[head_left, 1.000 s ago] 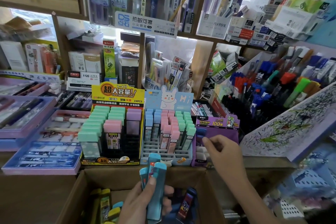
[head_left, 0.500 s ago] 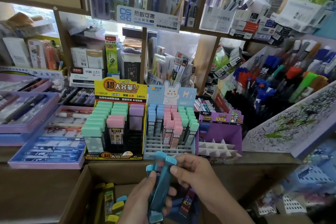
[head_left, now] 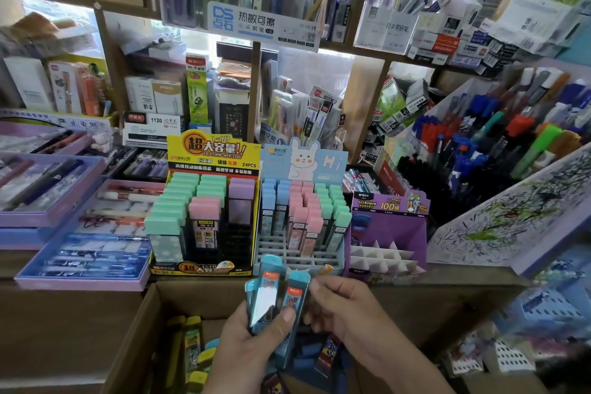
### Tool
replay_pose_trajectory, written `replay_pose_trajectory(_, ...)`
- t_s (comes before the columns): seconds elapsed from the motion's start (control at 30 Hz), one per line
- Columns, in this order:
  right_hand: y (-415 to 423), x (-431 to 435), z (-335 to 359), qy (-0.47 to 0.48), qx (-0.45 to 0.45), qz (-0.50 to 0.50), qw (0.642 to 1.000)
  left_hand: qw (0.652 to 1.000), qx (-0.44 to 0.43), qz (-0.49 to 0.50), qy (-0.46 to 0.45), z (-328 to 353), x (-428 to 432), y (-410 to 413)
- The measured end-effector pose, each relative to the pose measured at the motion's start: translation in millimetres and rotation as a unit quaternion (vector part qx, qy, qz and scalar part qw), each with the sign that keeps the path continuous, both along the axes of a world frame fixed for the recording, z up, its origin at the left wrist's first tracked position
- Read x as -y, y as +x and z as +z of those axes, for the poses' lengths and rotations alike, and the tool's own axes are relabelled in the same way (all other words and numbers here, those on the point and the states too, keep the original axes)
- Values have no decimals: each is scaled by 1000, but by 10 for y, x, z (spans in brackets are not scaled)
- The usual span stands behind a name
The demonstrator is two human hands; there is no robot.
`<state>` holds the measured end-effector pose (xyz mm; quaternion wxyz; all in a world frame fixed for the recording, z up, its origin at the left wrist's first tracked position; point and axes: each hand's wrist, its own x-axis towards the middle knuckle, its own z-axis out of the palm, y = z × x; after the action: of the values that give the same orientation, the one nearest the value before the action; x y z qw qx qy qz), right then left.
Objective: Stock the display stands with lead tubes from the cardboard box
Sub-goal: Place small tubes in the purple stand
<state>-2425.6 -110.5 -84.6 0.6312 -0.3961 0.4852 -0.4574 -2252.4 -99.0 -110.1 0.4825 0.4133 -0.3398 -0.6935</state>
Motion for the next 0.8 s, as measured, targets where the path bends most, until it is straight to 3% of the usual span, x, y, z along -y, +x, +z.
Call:
replay_pose_trajectory(0.1,5,-11,5,13,24,3,1000,999,19,11,-32,21,-3,25)
replay_pose_trajectory(0.27,25,-28,11,-7,-40,24,999,999,23,-4,-46,-21,-5,18)
replay_pose_trajectory(0.53,-153,4,151,-68,-57,-26,996,998,13,54,30,36,-7,12)
replay_pose_trajectory(0.8,-763,114,494,-163,-237,-156,945,997,-13,40,61,7,24,18)
